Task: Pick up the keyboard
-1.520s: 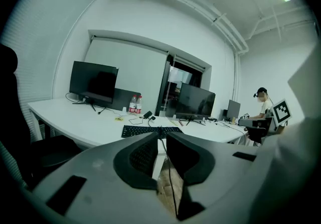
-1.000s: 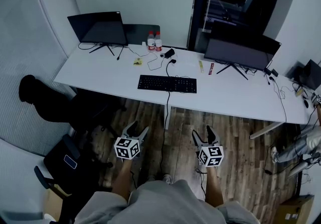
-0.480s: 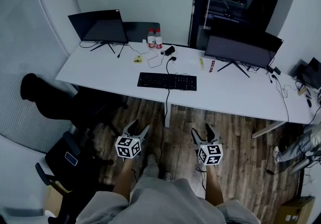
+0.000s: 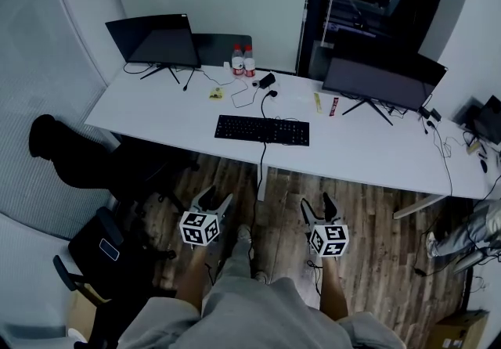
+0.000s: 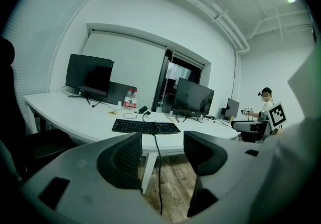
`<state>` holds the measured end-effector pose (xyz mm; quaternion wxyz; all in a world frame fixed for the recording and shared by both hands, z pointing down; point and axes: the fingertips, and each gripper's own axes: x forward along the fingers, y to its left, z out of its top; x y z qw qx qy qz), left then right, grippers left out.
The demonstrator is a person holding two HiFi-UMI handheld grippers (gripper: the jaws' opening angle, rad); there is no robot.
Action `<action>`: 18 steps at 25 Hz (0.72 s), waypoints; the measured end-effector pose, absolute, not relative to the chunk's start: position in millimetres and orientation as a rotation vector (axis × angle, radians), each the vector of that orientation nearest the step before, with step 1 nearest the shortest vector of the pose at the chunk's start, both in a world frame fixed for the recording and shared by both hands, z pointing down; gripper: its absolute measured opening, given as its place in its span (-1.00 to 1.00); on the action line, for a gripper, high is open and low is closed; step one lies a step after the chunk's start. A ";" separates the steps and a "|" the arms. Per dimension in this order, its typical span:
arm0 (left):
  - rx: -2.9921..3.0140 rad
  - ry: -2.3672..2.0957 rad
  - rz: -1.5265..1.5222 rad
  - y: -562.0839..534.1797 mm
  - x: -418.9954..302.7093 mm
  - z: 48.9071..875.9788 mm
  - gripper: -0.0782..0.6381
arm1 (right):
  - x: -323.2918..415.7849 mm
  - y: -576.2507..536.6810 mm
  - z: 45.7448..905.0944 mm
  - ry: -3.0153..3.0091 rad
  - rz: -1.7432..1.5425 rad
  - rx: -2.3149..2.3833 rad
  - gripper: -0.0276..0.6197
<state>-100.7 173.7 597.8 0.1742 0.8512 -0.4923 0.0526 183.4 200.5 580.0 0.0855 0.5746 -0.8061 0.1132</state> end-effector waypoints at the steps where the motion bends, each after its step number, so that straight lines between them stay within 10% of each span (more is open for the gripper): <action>1: 2.412 -1.394 0.149 168.6 -100.9 598.4 -0.08 | 183.5 195.3 579.9 -2.401 0.337 1.713 0.00; 18: 2.395 -1.343 0.105 26.3 -110.4 607.3 -0.09 | 175.3 65.4 571.8 -2.324 0.312 1.737 -0.02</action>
